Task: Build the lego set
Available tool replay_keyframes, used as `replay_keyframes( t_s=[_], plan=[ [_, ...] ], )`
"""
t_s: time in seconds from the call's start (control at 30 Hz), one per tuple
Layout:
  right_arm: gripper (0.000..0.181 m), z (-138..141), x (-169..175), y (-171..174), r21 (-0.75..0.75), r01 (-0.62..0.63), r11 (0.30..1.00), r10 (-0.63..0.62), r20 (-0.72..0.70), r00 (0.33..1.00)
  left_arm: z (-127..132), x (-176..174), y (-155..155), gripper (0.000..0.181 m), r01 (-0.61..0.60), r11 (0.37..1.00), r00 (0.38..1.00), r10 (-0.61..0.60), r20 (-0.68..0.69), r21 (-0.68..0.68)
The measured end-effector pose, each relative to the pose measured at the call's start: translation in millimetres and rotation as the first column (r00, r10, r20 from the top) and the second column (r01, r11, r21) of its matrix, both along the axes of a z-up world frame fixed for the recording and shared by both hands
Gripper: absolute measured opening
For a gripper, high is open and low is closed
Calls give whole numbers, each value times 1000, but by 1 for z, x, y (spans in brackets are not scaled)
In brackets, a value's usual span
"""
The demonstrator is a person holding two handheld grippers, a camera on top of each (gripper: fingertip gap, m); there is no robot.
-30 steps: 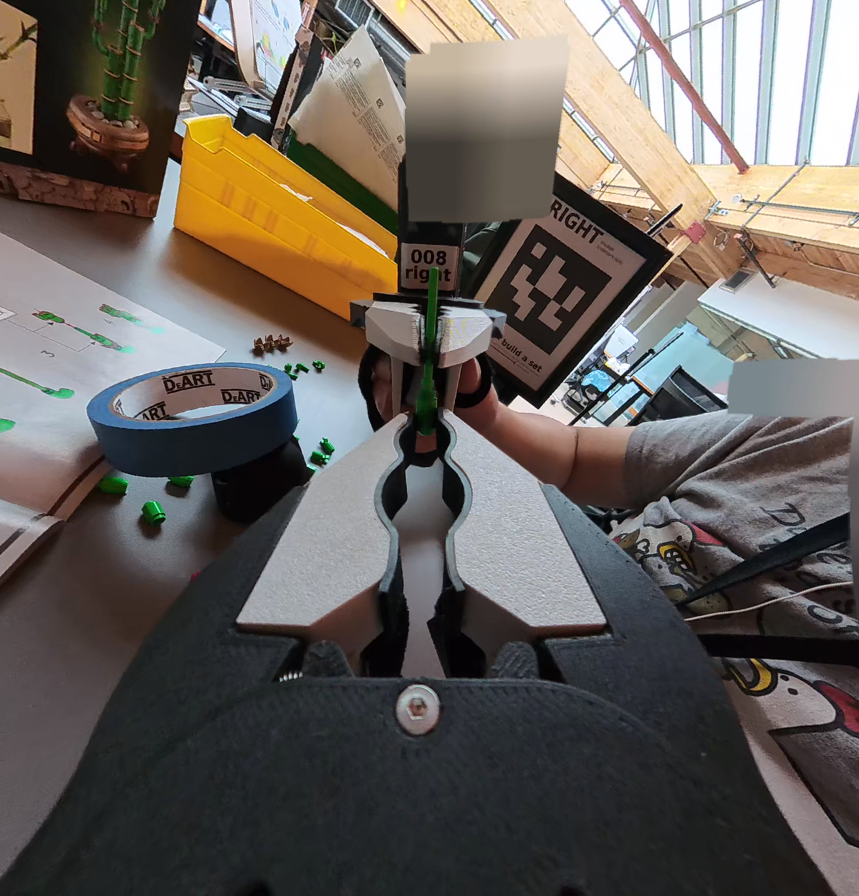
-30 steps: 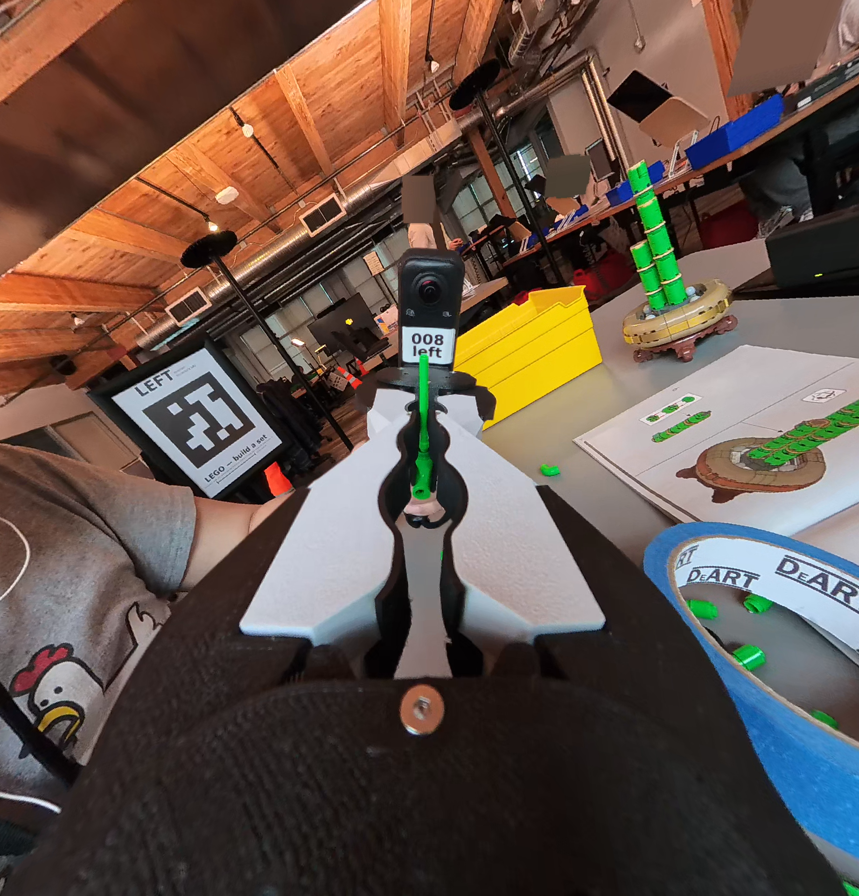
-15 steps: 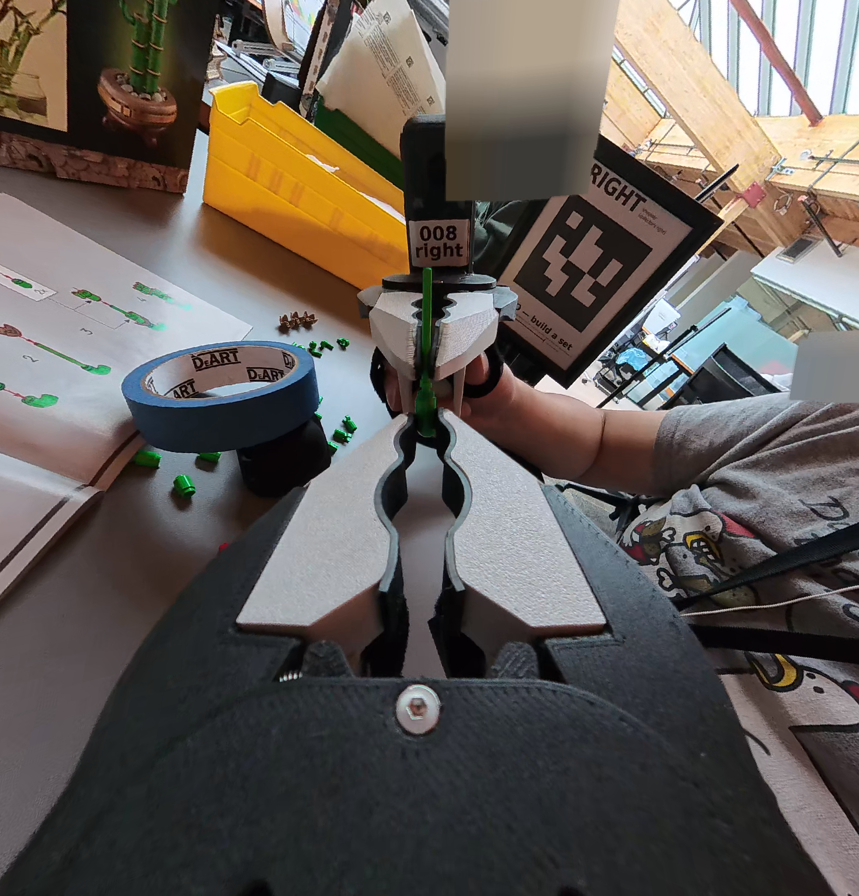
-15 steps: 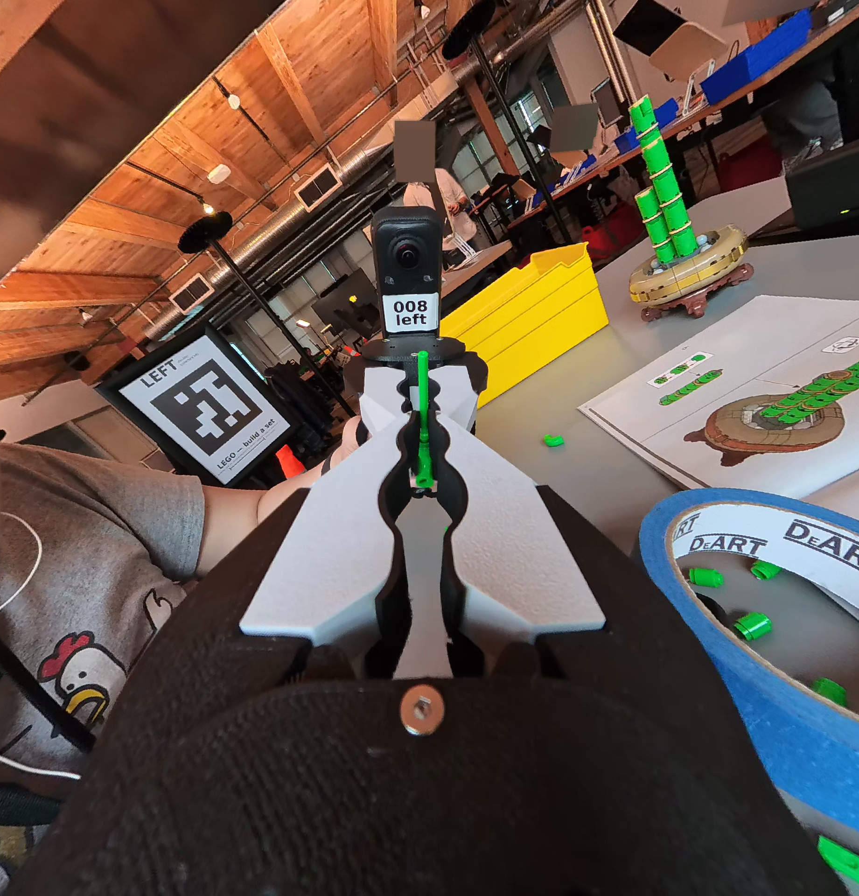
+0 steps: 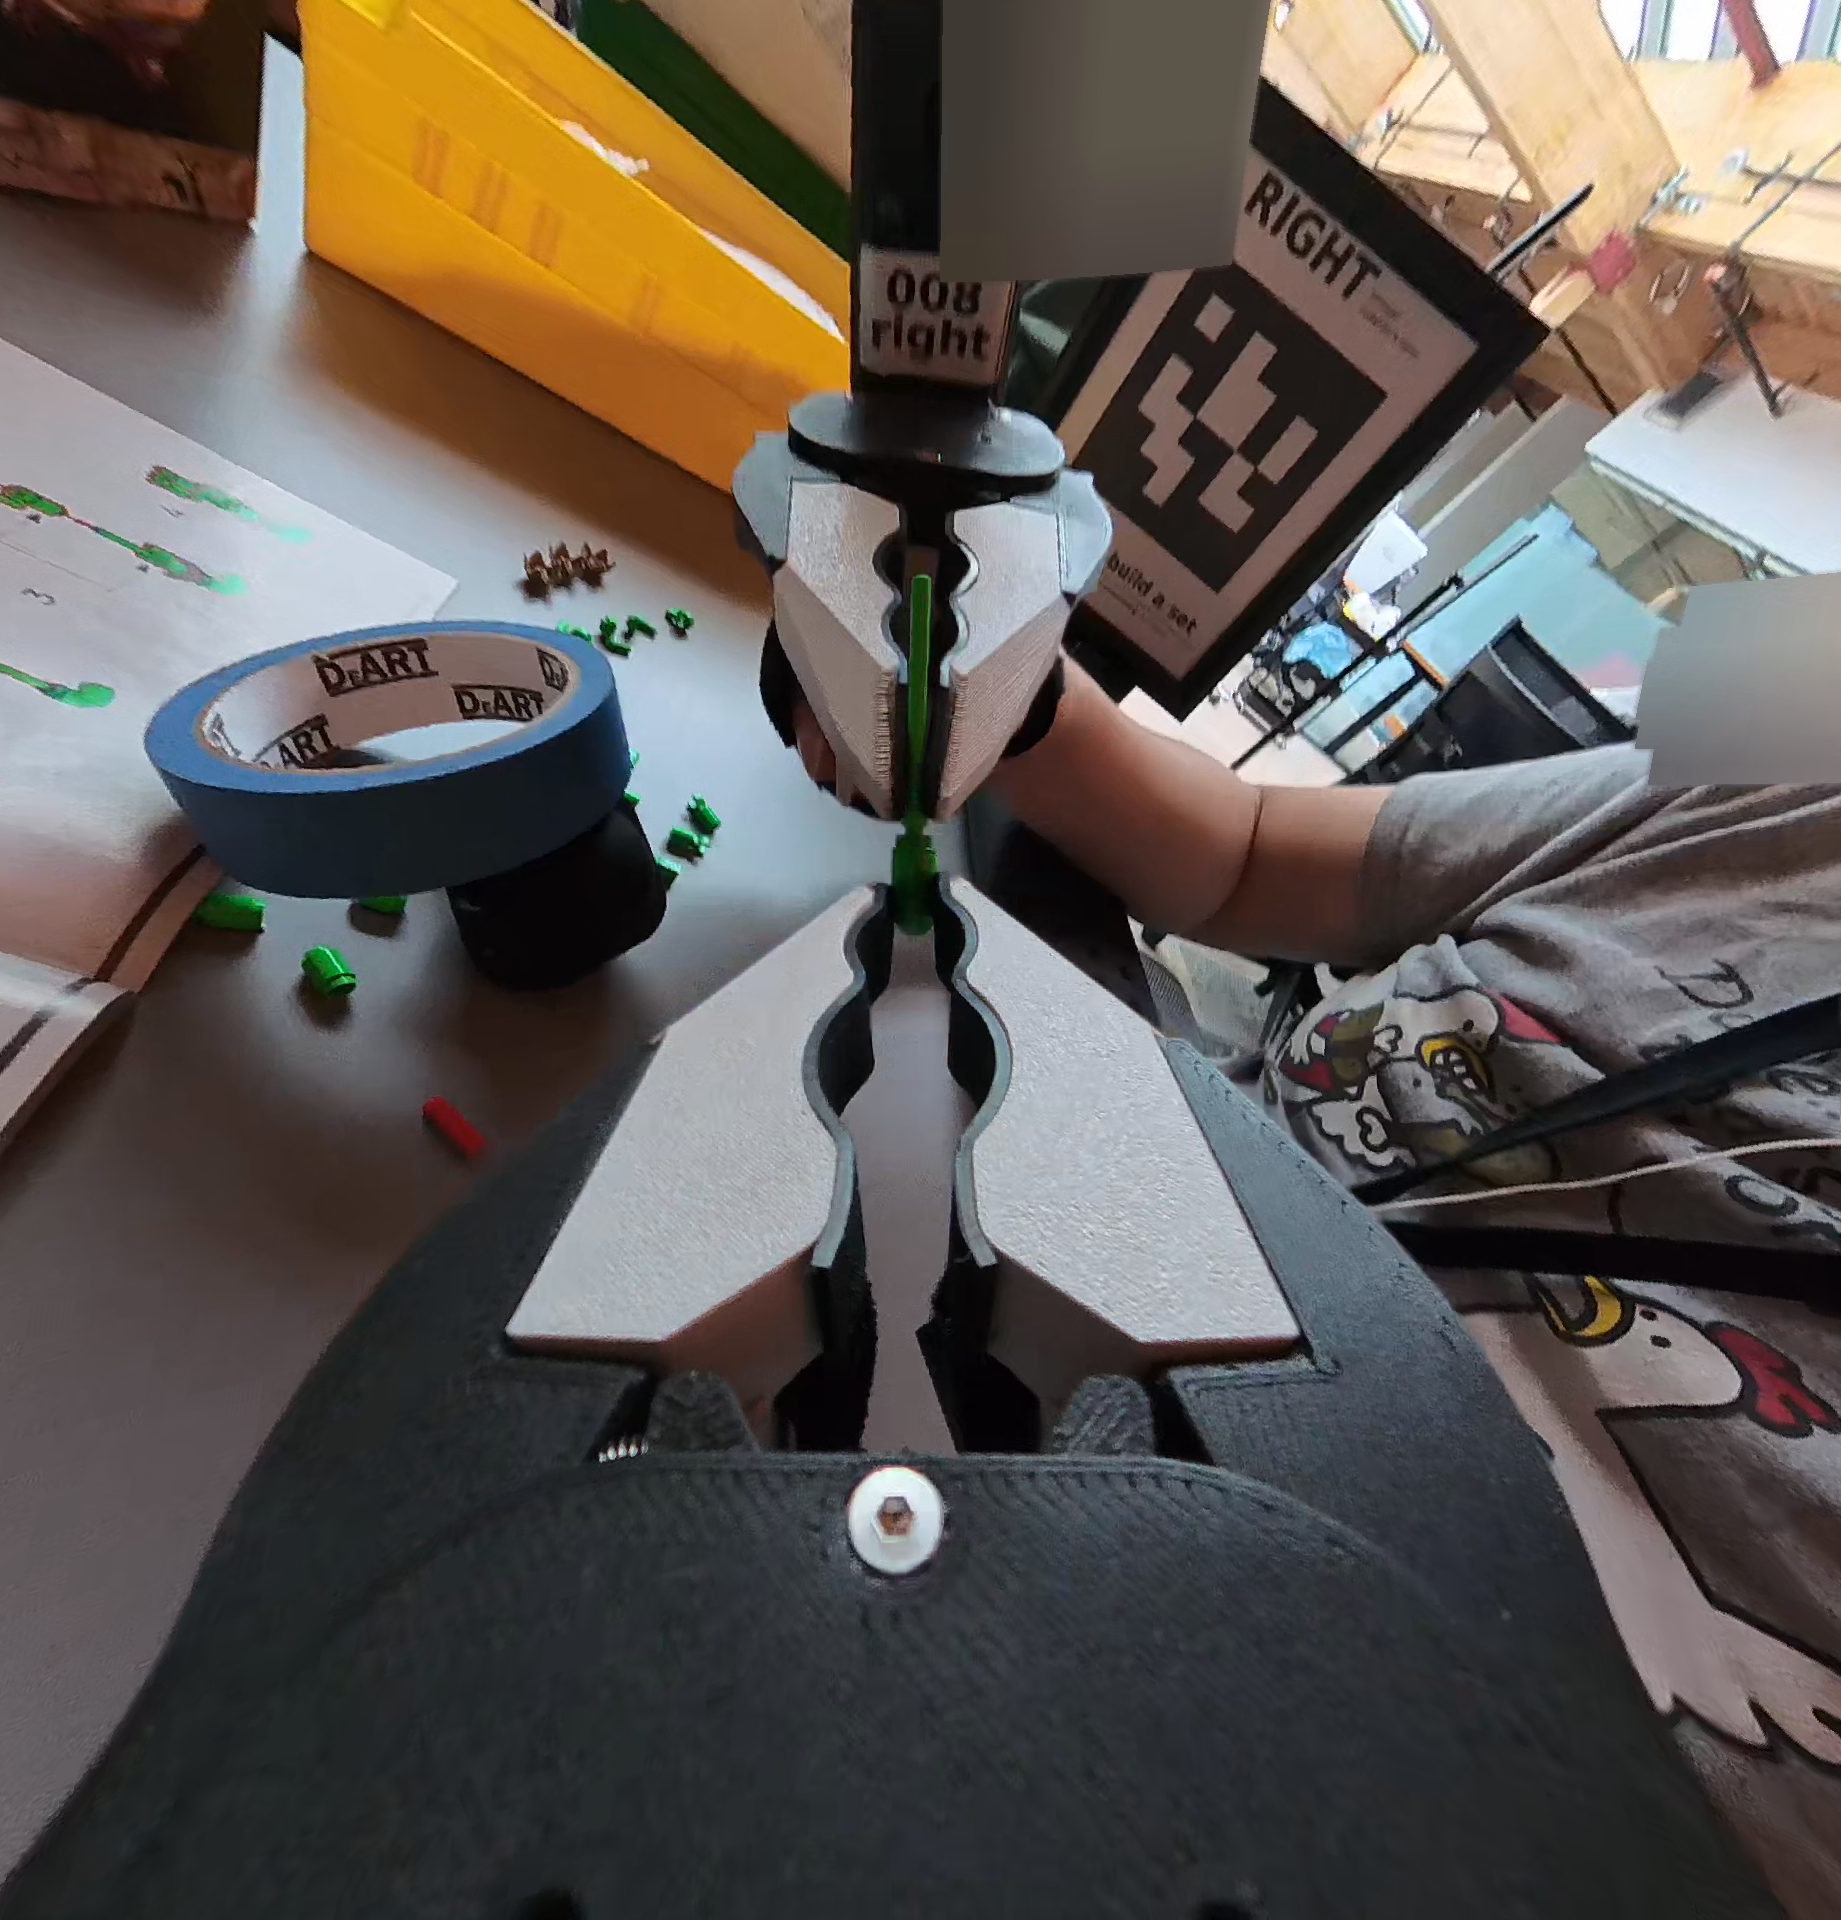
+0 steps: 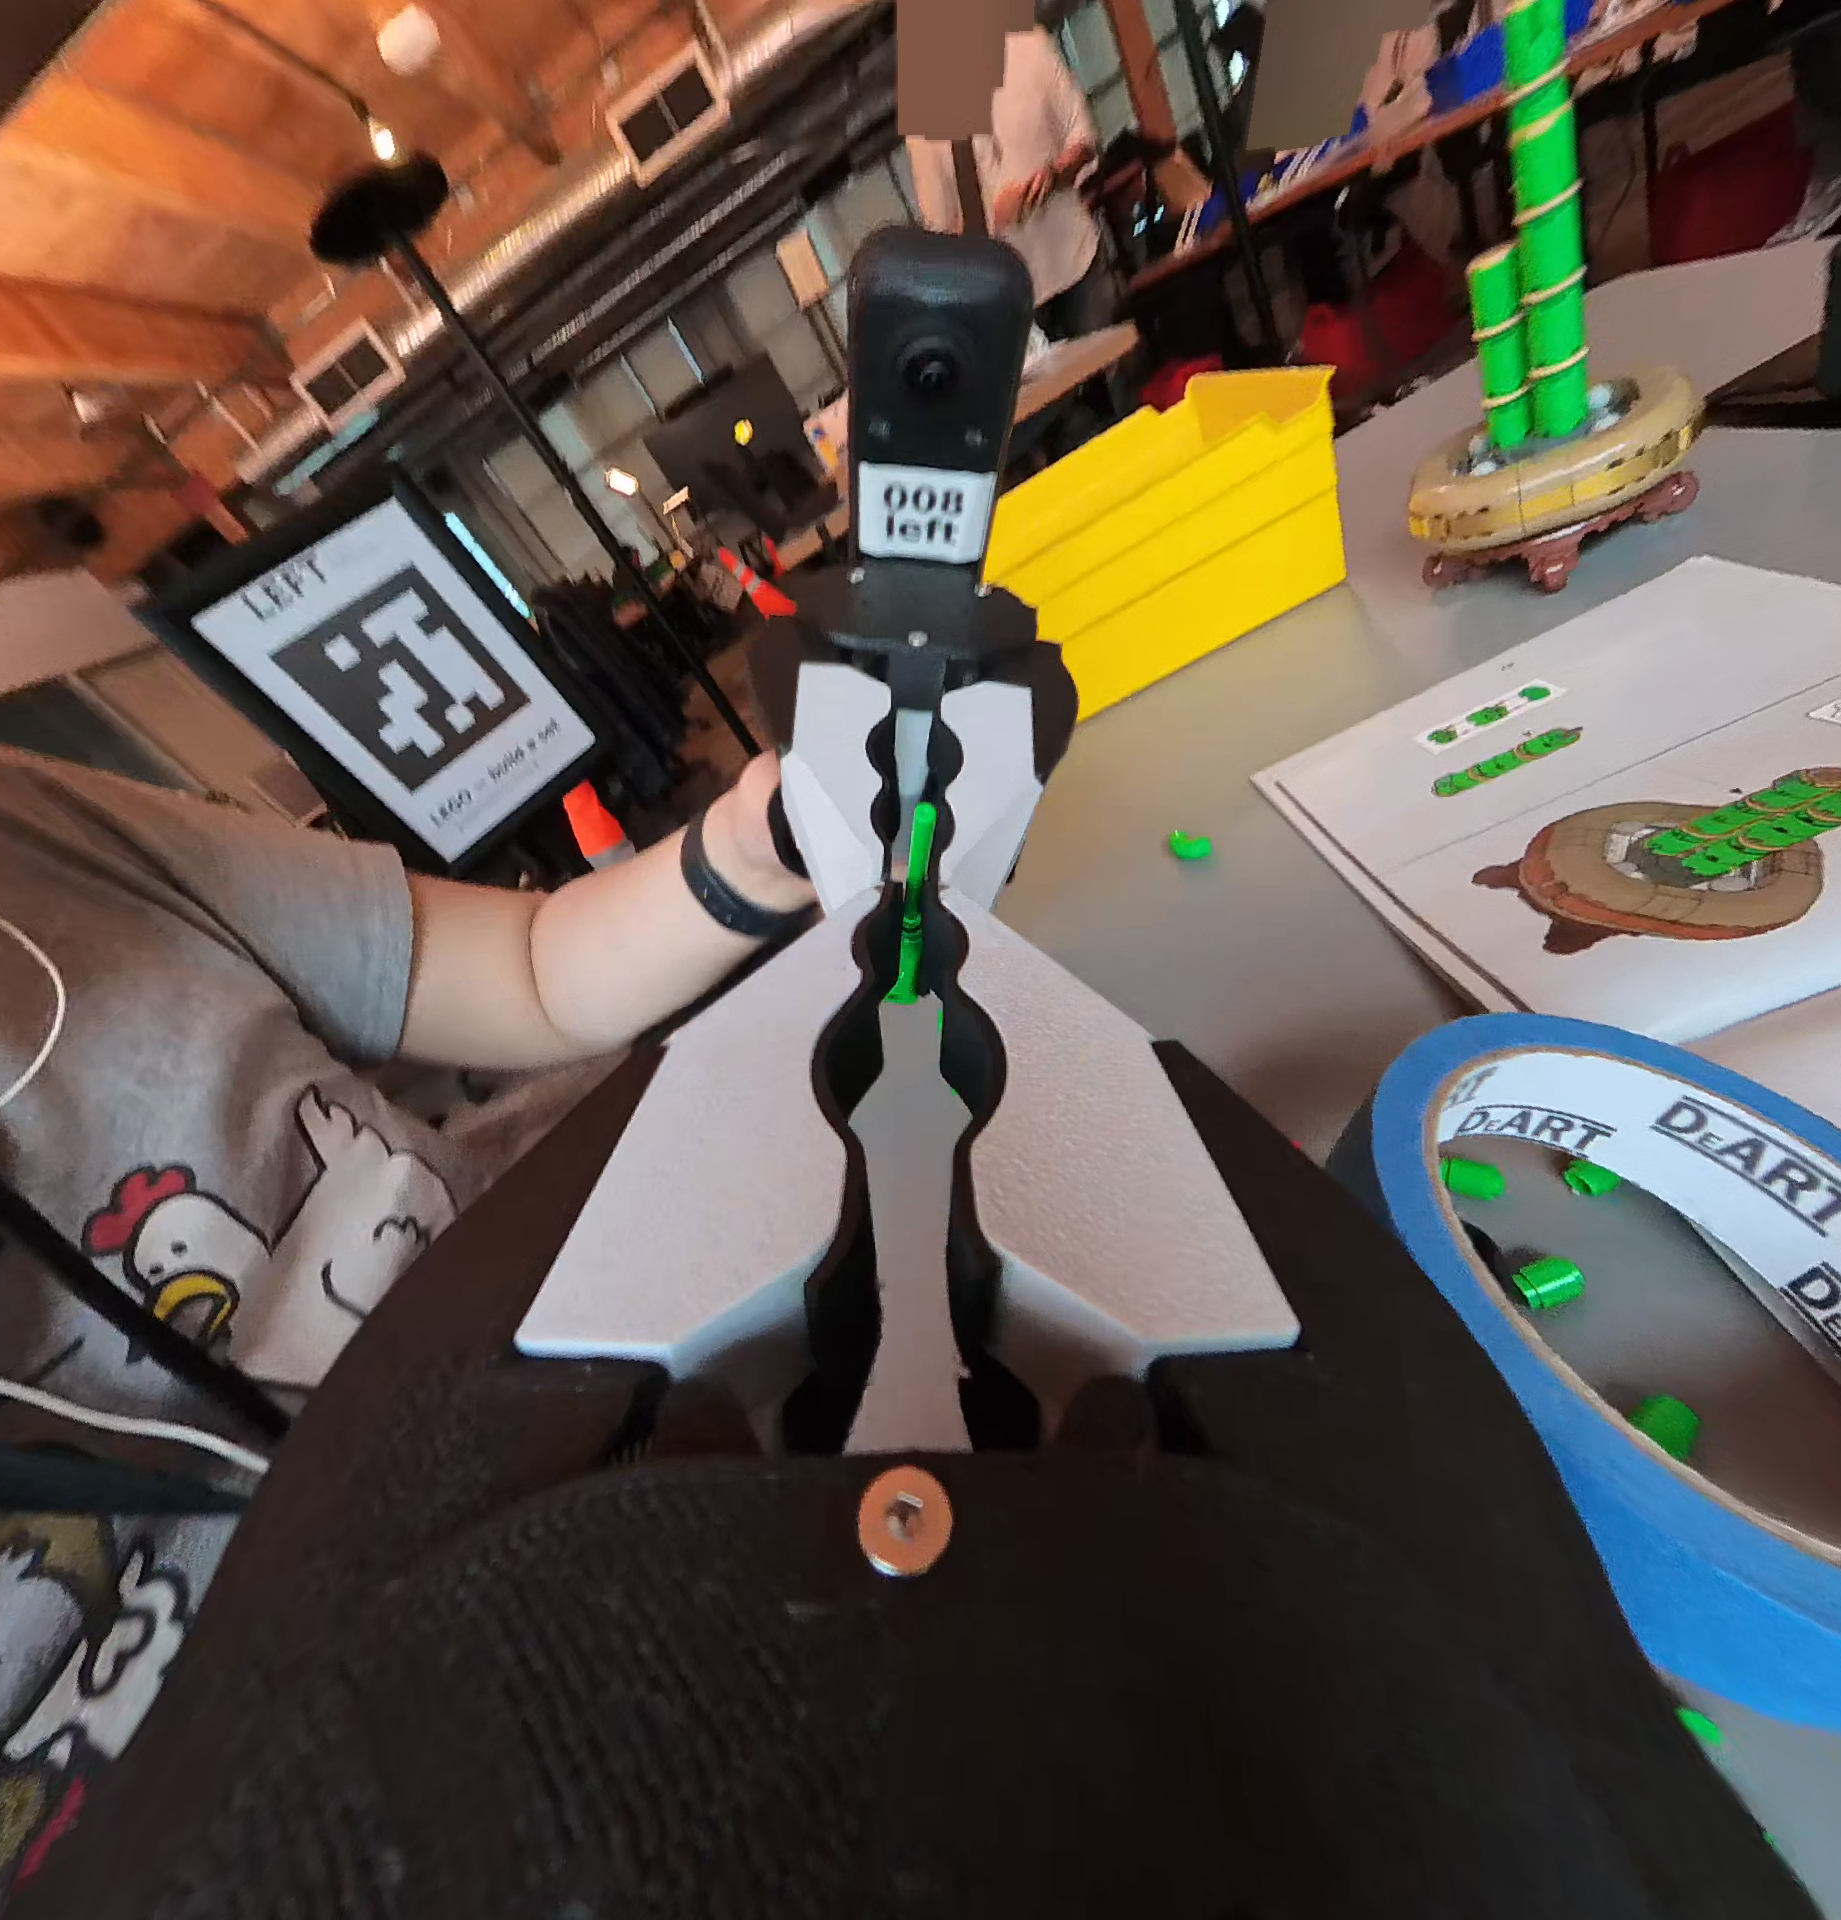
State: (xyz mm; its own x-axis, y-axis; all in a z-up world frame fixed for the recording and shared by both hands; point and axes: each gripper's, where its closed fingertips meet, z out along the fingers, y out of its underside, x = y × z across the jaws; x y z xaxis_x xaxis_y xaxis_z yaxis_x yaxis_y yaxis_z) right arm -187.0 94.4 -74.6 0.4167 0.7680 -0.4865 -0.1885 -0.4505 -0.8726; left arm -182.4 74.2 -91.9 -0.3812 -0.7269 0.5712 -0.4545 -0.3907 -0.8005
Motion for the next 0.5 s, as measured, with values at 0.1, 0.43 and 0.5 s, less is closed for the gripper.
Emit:
replay_keyframes(
  t_s=[0.1,0.43,0.5],
  plan=[
    [2,-10,-3,-11,-18,-83,996,84,77,994,-9,-5,-8,5,60,997,997,-58,-58,38],
    [2,-30,-4,-34,7,-202,979,190,301,934,-27,-8,-27,6,162,978,979,-144,-142,128],
    [1,-30,-5,-35,17,-204,979,190,305,933,-27,-9,-28,6,167,977,979,-149,-142,129]
  ],
)
